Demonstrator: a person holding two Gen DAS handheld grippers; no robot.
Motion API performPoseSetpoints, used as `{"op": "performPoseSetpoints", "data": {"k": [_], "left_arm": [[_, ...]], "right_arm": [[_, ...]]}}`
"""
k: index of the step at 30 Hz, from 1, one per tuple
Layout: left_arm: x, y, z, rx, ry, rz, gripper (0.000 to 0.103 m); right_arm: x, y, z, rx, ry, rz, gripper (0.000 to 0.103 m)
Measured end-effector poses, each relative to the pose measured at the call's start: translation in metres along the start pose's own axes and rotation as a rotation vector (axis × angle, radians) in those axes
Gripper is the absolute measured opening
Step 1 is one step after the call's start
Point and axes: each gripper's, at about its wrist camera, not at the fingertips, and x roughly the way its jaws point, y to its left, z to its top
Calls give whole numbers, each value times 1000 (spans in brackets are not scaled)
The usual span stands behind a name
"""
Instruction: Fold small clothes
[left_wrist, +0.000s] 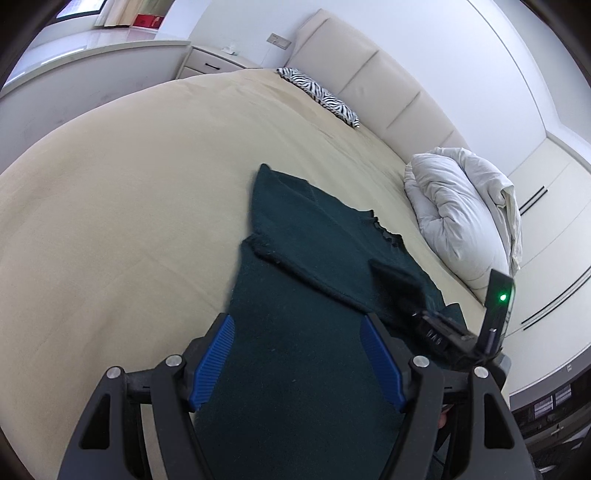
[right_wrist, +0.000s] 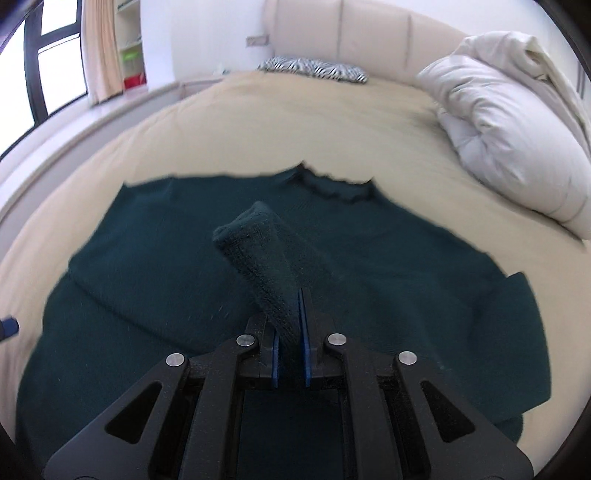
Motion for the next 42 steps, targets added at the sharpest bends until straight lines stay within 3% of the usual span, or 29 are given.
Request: {"op": "performPoseSetpoints", "data": {"k": [2, 3, 4, 6, 11, 16, 20, 22, 25, 29, 33, 38, 42], "left_arm": [[6, -12, 4, 31, 3, -6, 75], [10, -18, 6, 47, 7, -8, 76], [15, -25, 9, 64, 14, -12, 76], [27, -41, 14, 95, 33, -20, 76], [73, -83, 29, 186, 97, -27, 77], [133, -116, 29, 264, 208, 10, 71], [168, -129, 27, 286, 292, 15, 38], [178, -138, 24, 334, 311, 43, 35], [182, -146, 18, 374, 318, 55, 19], [175, -149, 16, 413, 300, 61, 9], [158, -156, 23, 440, 243, 45, 9], [128, -155, 48, 431, 116, 31, 8], [123, -138, 58, 404, 88, 10, 8]], "right_arm": [[-1, 20, -26, 7, 24, 12, 18], [-1, 21, -33, 18, 26, 31, 31], [-1, 20, -36, 29, 22, 44, 54], [-4, 14, -40, 47, -6, 62, 71], [-32, 15, -70, 19, -23, 110, 71], [-84, -16, -115, 110, -51, 209, 71], [-113, -65, -160, 285, -58, 269, 71], [-120, -90, -174, 370, -65, 282, 71], [-127, -125, -188, 479, -87, 291, 71], [-135, -150, -193, 528, -124, 269, 71], [-139, -172, -192, 563, -145, 252, 71], [-130, -208, -171, 621, -174, 185, 71], [-118, -242, -156, 676, -155, 151, 71]]}}
